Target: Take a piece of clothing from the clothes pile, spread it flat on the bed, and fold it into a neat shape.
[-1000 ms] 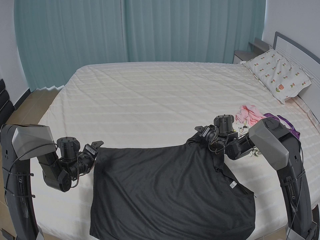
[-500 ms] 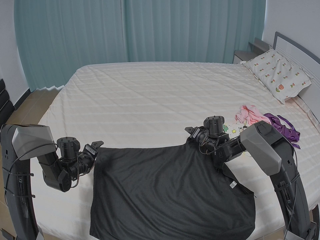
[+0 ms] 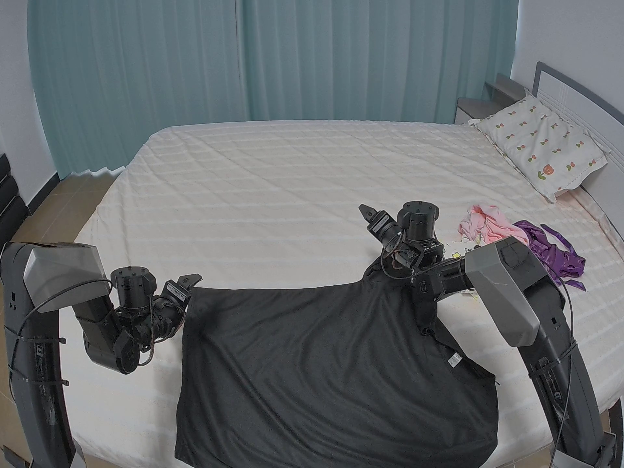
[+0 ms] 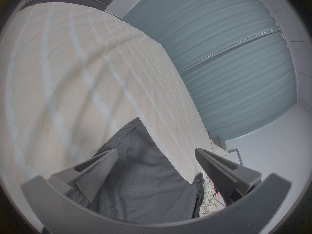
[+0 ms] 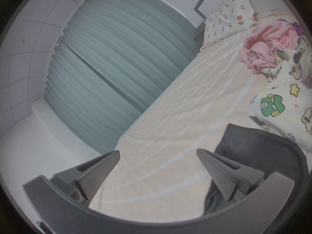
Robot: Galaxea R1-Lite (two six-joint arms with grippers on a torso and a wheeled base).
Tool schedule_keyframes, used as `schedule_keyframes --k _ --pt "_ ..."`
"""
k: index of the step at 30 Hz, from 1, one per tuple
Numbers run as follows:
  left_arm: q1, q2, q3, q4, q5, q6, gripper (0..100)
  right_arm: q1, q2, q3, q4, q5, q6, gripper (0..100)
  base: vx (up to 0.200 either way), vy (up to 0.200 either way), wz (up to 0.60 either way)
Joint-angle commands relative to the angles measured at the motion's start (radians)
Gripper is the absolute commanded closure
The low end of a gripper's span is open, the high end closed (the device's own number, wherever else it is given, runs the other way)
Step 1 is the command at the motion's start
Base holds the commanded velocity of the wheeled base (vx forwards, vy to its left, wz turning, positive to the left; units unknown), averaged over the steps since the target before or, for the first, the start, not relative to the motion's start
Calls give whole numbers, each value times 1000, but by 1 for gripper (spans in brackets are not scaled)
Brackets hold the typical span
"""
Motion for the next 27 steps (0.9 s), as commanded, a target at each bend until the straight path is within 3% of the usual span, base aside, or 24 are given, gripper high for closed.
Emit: schedule_keyframes --k 1,5,10,16,27 --pt "2 3 -1 0 0 0 0 -17 -11 97 4 12 -47 0 0 0 0" --pt "2 2 -1 0 0 0 0 -46 -34 192 -7 9 -127 0 0 0 0" --pt "0 3 -1 0 0 0 0 -86 -177 419 -10 15 -133 0 0 0 0" --pt "0 3 -2 0 0 3 0 -161 -340 680 -11 124 -164 0 0 0 0" --pt "0 3 -1 0 0 3 0 -223 -320 757 1 165 -194 0 0 0 0"
